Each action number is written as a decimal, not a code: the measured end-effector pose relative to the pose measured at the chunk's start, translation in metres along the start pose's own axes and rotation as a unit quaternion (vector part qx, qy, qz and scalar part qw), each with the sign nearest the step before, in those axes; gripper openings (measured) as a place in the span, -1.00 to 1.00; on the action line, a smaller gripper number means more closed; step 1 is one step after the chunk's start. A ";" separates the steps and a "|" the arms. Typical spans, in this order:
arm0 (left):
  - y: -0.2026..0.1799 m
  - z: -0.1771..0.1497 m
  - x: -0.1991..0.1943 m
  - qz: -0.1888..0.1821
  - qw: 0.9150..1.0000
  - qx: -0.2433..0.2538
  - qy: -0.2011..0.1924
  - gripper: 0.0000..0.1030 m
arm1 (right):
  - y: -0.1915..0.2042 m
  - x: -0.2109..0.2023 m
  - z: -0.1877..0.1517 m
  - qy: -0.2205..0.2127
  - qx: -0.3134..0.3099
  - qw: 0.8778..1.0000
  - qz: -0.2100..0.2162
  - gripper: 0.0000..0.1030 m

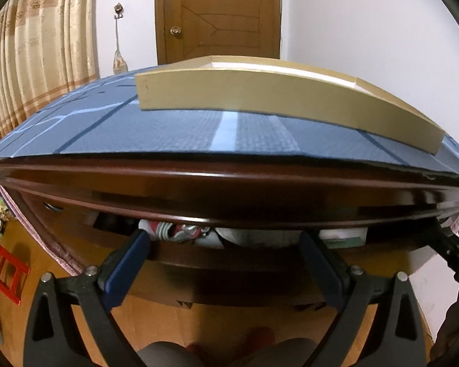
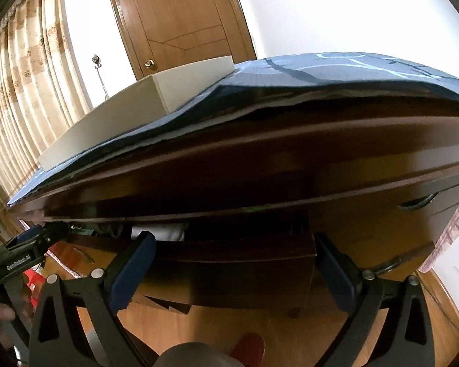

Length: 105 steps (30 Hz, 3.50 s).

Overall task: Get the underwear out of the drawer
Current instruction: 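Lower both tools toward the open drawer below the dresser top, then move both tools over the clothes in the drawer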

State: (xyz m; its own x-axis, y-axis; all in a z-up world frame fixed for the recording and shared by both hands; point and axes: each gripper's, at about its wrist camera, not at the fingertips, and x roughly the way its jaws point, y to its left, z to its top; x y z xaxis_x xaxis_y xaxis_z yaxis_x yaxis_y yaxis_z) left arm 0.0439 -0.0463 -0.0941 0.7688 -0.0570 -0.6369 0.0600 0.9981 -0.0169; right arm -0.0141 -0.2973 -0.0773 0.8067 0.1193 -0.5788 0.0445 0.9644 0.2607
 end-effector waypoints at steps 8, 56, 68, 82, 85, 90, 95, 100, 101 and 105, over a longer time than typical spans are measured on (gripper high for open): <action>0.007 -0.006 -0.010 -0.008 1.000 0.021 0.020 0.93 | 0.001 -0.010 -0.002 0.017 0.000 1.000 0.001 0.97; 0.026 -0.055 -0.070 -0.054 0.995 0.048 0.067 0.94 | -0.005 -0.012 -0.004 0.040 -0.003 0.999 0.003 0.97; 0.034 -0.051 -0.073 -0.070 0.995 0.038 0.064 0.92 | -0.005 -0.003 0.001 0.036 -0.007 0.999 0.000 0.98; 0.048 -0.021 -0.087 -0.021 0.996 0.083 0.016 0.96 | 0.061 -0.061 0.033 -0.049 -0.069 0.996 -0.003 0.98; 0.055 -0.014 -0.073 -0.002 0.997 0.073 0.017 0.96 | 0.066 -0.047 0.033 -0.037 -0.084 0.996 -0.013 0.98; 0.059 -0.015 -0.047 0.021 0.995 0.079 0.058 0.96 | 0.060 -0.003 0.039 0.014 -0.053 0.998 0.002 0.89; 0.058 -0.025 -0.029 0.023 0.992 0.075 0.102 0.96 | 0.060 0.041 0.030 0.105 -0.037 0.993 0.024 0.36; 0.049 -0.029 -0.022 0.020 0.989 0.084 0.118 0.97 | 0.060 0.062 0.024 0.163 -0.036 0.986 -0.011 0.29; 0.051 -0.030 -0.020 0.014 0.989 0.078 0.124 0.97 | 0.060 0.064 0.024 0.169 -0.039 0.985 -0.017 0.29; 0.052 -0.032 -0.014 0.002 0.988 0.057 0.141 0.99 | 0.063 0.071 0.021 0.190 -0.051 0.979 -0.047 0.29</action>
State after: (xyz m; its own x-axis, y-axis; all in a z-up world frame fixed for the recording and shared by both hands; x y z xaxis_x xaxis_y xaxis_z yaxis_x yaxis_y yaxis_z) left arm 0.0156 0.0076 -0.1106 0.5621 -0.0270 -0.8266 0.1409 0.9880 0.0636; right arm 0.0587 -0.2332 -0.0860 0.5239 0.0900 -0.8470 0.0328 0.9915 0.1256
